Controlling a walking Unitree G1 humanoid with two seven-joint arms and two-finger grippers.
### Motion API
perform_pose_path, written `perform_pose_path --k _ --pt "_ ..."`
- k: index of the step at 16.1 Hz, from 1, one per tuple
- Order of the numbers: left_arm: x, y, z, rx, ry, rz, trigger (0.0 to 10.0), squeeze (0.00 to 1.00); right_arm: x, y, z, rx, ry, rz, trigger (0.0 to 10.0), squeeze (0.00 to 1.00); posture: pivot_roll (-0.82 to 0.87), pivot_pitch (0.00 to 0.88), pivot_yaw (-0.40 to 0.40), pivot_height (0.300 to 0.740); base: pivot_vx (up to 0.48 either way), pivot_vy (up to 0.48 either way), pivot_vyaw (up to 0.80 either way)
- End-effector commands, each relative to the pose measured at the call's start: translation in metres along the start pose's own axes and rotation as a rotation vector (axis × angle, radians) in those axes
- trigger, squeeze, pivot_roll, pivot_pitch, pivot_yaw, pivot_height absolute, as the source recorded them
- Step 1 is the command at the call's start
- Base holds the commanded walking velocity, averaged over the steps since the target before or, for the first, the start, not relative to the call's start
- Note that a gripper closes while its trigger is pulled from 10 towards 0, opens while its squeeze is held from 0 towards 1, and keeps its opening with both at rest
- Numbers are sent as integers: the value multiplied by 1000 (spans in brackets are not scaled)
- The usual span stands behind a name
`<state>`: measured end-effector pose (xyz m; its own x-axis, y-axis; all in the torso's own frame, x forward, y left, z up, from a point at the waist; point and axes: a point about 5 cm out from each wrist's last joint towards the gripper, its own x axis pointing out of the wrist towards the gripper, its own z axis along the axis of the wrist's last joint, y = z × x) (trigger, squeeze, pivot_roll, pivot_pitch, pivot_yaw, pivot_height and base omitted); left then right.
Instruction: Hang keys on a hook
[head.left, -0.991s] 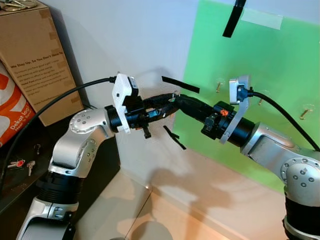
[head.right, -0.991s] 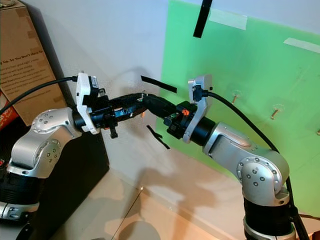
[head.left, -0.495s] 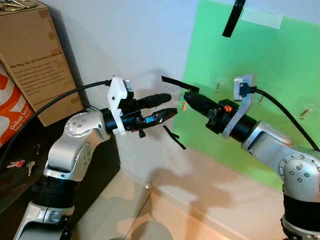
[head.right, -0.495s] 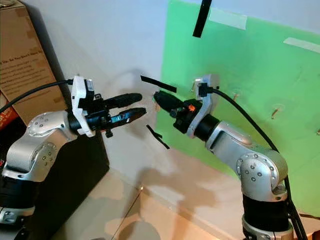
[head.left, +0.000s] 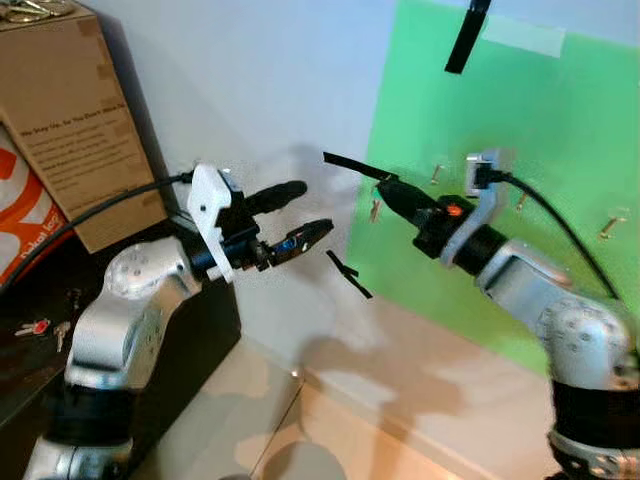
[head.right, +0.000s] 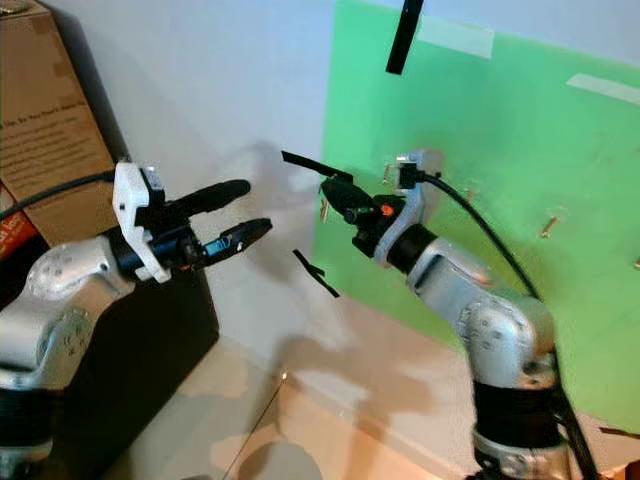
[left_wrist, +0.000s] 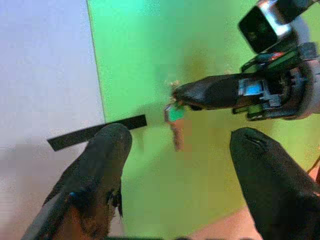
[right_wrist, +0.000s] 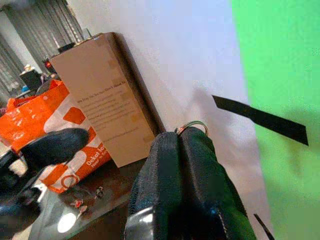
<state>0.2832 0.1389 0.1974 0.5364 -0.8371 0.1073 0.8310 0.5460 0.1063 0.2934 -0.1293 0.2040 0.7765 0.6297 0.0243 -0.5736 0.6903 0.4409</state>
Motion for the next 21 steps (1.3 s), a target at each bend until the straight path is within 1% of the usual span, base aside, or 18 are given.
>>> perform_pose_path --k 1,2,3,6,9,10,12,16,21 --pt "2 -5 -1 20 20 13 10000 639 3 -3 1 -6 -13 -8 10000 0 -54 0 -12 740 0 0 0" --pt "1 -7 -6 15 50 33 10000 0 4 -7 1 -2 -17 -21 10000 0 -54 0 -11 740 0 0 0" --pt "0 -11 -11 2 76 53 10000 0 5 -12 1 2 -23 -36 10000 0 -54 0 -9 740 0 0 0" --pt "-9 -21 -20 -35 103 49 10000 0 -1 -18 4 -2 -40 -54 10000 0 -62 0 -5 740 0 0 0" --pt "-15 -24 -24 -55 119 53 10000 0 -8 -20 3 -2 -47 -61 10000 0 -68 0 -2 740 0 0 0" --pt "-18 -24 -28 -53 137 65 10000 0 -13 -23 0 3 -48 -78 10000 0 -74 0 0 740 0 0 0" --pt "-17 -26 -29 -56 139 61 10000 0 -17 -26 -1 6 -48 -91 10000 0 -80 0 0 740 0 0 0" --pt "-14 -30 -30 -56 138 51 10000 0 -21 -28 1 20 -57 -82 10000 0 -84 0 -6 740 0 0 0" --pt "-13 -31 -29 -47 135 46 10000 0 -18 -30 10 63 -114 -60 10000 0 -77 0 -13 740 0 0 0"
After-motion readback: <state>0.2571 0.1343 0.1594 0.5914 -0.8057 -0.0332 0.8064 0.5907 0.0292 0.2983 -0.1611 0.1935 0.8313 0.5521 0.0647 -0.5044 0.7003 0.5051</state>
